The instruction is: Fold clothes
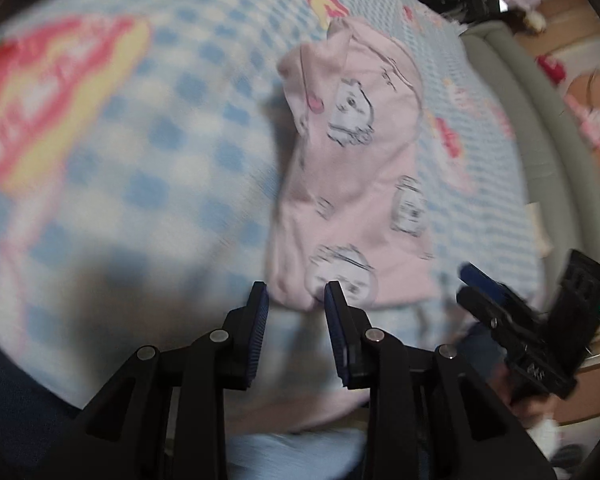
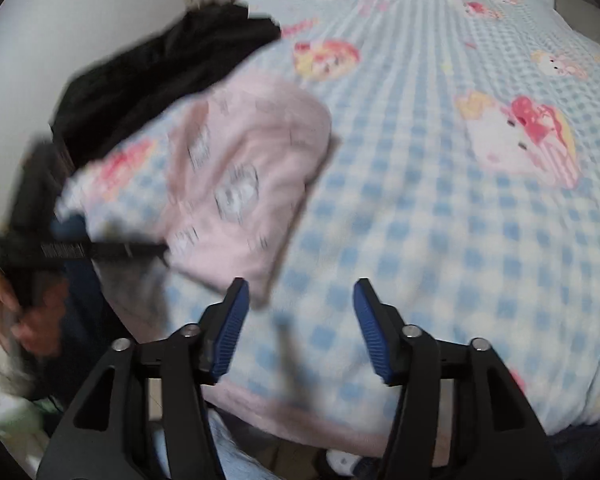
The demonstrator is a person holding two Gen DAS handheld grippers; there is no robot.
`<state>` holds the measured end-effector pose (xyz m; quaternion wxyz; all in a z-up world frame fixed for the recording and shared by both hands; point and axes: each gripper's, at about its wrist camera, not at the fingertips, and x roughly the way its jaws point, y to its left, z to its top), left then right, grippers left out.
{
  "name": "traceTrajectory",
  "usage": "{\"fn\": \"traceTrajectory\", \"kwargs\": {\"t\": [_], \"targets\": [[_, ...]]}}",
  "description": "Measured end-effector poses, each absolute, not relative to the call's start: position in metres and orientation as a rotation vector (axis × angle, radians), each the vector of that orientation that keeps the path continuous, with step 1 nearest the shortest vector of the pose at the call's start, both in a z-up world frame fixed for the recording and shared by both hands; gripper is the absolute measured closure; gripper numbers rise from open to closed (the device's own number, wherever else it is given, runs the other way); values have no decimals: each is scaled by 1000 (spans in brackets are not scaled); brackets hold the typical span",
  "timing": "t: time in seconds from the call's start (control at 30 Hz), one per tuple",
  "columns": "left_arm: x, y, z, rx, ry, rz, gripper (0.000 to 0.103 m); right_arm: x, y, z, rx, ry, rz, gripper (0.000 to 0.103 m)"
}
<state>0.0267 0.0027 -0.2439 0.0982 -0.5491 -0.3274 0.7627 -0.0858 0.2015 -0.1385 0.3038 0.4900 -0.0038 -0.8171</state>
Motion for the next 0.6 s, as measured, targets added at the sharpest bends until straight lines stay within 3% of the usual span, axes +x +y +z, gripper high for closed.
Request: {"fn": "traceTrajectory", "kwargs": {"t": [0.07, 0.23, 0.3, 0.4, 0.5, 0.6], "targets": [[24, 5, -249, -1640, -976, 2251, 68, -98, 199, -143, 1302, -144, -2106, 44], [18, 7, -245, -1606, -952, 2328, 72, -124, 148, -184, 1434, -152, -1987, 46], [13, 11, -243, -1619, -897, 2358, 77, -125, 140, -194, 1450, -138, -1985, 71], [8, 16, -243, -1623, -858, 2366, 81, -117, 142, -188, 1408, -137, -2018, 85], [5, 22, -230, -1606, -690, 2450, 86, -100, 148, -174, 1349, -109, -2028, 92], [8, 20, -212, -1588, -552, 2526, 89, -77, 152, -161, 1324, -108, -2008, 93]]}}
